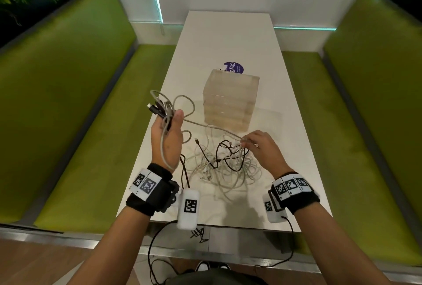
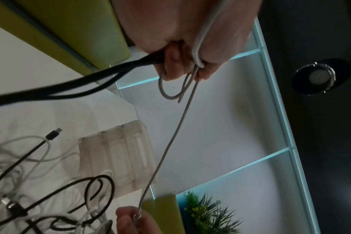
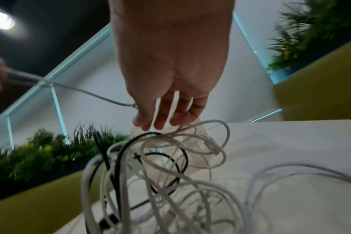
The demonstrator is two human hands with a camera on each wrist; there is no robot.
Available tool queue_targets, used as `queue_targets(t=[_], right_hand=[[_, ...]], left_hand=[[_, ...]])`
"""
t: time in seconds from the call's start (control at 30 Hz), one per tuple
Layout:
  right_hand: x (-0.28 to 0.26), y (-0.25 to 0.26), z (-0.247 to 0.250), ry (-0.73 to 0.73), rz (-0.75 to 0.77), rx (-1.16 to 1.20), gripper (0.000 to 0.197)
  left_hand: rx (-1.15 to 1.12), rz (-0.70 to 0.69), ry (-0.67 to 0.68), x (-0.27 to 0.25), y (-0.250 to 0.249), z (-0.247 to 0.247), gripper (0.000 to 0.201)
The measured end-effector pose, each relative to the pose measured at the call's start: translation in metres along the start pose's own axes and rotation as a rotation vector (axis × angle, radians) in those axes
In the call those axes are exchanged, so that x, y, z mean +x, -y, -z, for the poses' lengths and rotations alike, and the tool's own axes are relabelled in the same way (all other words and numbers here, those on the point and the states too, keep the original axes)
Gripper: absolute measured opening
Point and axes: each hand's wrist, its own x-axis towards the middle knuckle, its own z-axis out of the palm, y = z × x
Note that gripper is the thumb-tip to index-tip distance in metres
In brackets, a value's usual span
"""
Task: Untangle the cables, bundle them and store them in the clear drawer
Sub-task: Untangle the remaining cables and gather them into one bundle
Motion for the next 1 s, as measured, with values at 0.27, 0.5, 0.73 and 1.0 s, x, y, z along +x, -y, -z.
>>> queue_targets(t=[0.27,0.5,0.73,1.0], right_hand=[[-0.026,0.050,0.025,0.022,0.146,0.445,0.038],[-0.040,0.086,0.023,0.258,0.141,0.602,0.038],[-0.059,0.103,0.006,0.161,0.047,0.580,0.055],[-0.048,0.089,0.005,-0.140,-0.095,0.670,0.021]], left_hand=[[0.389,0.203,0.535,-0.023,-0.007,0.004,0.014],[0.732,0.161,0.841,-0.035,0.020,-0.012,0.007],[0.882,0.086,0.830,-0.038,0.024,-0.019,0.021],[0.664,0.174,0.793,-0.033,0.028,-0.007,0.018]])
